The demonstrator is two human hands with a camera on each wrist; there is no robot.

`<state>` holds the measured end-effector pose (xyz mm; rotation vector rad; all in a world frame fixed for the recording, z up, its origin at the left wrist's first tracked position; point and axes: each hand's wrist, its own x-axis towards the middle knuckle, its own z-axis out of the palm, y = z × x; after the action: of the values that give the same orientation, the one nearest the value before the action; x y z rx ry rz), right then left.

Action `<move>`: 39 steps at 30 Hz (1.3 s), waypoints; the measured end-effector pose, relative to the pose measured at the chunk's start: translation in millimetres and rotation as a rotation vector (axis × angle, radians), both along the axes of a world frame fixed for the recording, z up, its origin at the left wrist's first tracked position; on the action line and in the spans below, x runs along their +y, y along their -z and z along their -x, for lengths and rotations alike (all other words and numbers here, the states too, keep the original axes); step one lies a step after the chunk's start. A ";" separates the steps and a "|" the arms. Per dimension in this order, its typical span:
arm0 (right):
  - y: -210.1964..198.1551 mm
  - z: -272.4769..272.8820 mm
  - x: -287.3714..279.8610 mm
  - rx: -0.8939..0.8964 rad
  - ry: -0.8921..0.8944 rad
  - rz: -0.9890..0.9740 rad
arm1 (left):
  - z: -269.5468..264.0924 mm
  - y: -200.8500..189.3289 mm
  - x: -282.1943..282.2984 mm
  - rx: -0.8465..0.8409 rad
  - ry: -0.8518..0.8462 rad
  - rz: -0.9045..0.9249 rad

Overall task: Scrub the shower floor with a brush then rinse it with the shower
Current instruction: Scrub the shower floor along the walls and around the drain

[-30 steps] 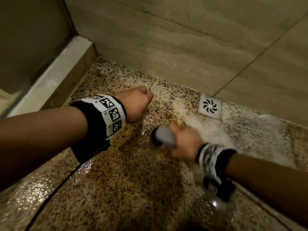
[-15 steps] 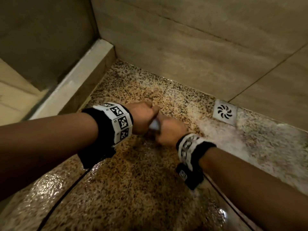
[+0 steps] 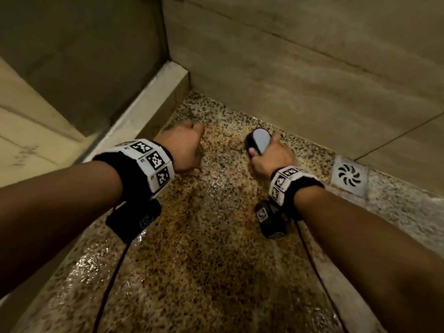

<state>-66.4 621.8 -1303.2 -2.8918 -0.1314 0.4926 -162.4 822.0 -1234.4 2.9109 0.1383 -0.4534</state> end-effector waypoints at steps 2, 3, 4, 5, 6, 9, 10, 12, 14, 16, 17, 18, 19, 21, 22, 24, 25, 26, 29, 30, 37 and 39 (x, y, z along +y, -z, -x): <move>-0.2 -7.2 2.5 0.044 -0.008 0.019 | 2.1 -1.0 9.7 -0.023 -0.006 -0.003; -2.7 -11.3 5.7 0.077 0.000 0.002 | 2.9 -2.9 12.8 -0.026 -0.005 -0.003; -8.0 -16.2 10.8 0.109 0.024 -0.044 | 3.5 -5.9 14.6 -0.022 -0.007 -0.008; -17.9 -20.3 15.0 0.131 0.055 -0.111 | 2.8 -9.4 14.4 -0.015 -0.011 -0.016; -28.6 -24.2 19.4 0.141 0.071 -0.176 | 1.5 -11.5 14.1 -0.006 -0.020 -0.018; -61.2 -36.8 23.8 0.131 0.080 -0.317 | -6.9 -25.9 6.3 0.001 -0.041 -0.049; -68.0 -39.3 23.5 0.123 0.100 -0.340 | -10.3 -32.5 3.7 -0.005 -0.046 -0.060; -72.3 -39.6 20.1 0.153 0.162 -0.395 | -15.9 -47.1 -6.2 -0.036 -0.041 -0.100; -66.2 -32.7 19.5 0.218 0.201 -0.443 | -22.2 -59.3 -14.5 -0.056 -0.036 -0.143; -57.5 -23.5 19.5 0.261 0.195 -0.464 | -27.4 -67.4 -28.0 -0.044 -0.014 -0.187; -53.8 -19.3 20.8 0.259 0.185 -0.456 | -29.1 -70.2 -33.9 -0.033 0.007 -0.213; -51.3 -14.8 22.2 0.254 0.176 -0.449 | -30.6 -72.4 -37.7 -0.020 0.028 -0.244; -50.3 -11.0 22.3 0.261 0.169 -0.446 | -31.5 -75.8 -40.7 -0.005 0.039 -0.282; -46.7 -5.5 21.1 0.292 0.157 -0.433 | -34.3 -81.9 -41.4 0.009 0.014 -0.325; -45.6 -5.0 19.0 0.302 0.147 -0.435 | -37.2 -84.3 -40.3 0.011 -0.012 -0.340; -41.2 -7.3 16.6 0.301 0.141 -0.438 | -43.5 -82.5 -36.0 0.015 -0.056 -0.350; -38.0 -10.4 15.8 0.292 0.148 -0.430 | -47.6 -78.7 -33.3 0.020 -0.073 -0.348; -34.9 -14.4 14.0 0.284 0.152 -0.413 | -53.1 -72.4 -30.7 0.028 -0.081 -0.347; -27.3 -28.6 7.6 0.262 0.146 -0.337 | -66.4 -50.8 -27.3 0.051 -0.053 -0.352; -25.7 -34.5 6.3 0.246 0.149 -0.318 | -73.0 -43.0 -25.7 0.059 -0.035 -0.338; -22.8 -54.1 52.8 0.168 0.072 -0.251 | -123.6 -15.7 1.8 -0.025 0.093 -0.269; -20.5 -53.1 88.4 0.179 0.020 -0.291 | -131.2 -17.6 20.6 -0.058 0.076 -0.248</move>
<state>-13.3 710.1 -1282.8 -2.5505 -0.1339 0.6657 -31.1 842.6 -1216.8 3.1783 0.0808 -0.3874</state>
